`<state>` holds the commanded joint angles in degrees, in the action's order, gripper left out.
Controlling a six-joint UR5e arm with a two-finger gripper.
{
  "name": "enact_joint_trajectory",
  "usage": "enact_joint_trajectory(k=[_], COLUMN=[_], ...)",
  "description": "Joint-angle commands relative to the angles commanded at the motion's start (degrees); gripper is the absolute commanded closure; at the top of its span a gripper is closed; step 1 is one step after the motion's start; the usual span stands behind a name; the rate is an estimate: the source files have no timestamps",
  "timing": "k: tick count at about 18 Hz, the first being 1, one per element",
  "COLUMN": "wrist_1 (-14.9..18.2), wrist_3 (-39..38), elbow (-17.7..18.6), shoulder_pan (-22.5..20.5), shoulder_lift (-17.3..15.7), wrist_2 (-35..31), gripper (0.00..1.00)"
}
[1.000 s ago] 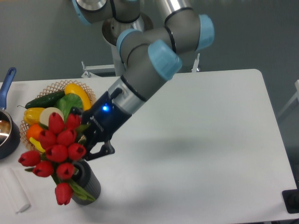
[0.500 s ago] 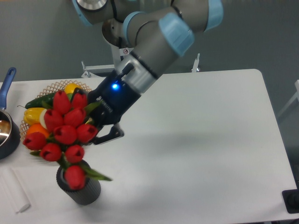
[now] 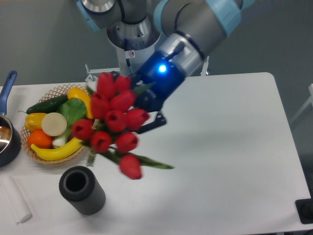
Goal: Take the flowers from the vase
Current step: 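Lift the tulip bunch up out of the black vase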
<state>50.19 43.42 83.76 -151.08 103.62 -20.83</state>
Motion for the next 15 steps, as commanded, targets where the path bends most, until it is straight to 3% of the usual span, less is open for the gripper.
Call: enact_joint_trajectory(k=[4, 15], wrist_1=[-0.18, -0.44], wrist_3=[0.35, 1.76], elbow=[0.44, 2.19], shoulder_pan=[-2.11, -2.73], shoulder_lift=[0.18, -1.32], wrist_2=[-0.09, -0.17], gripper=[0.6, 0.6])
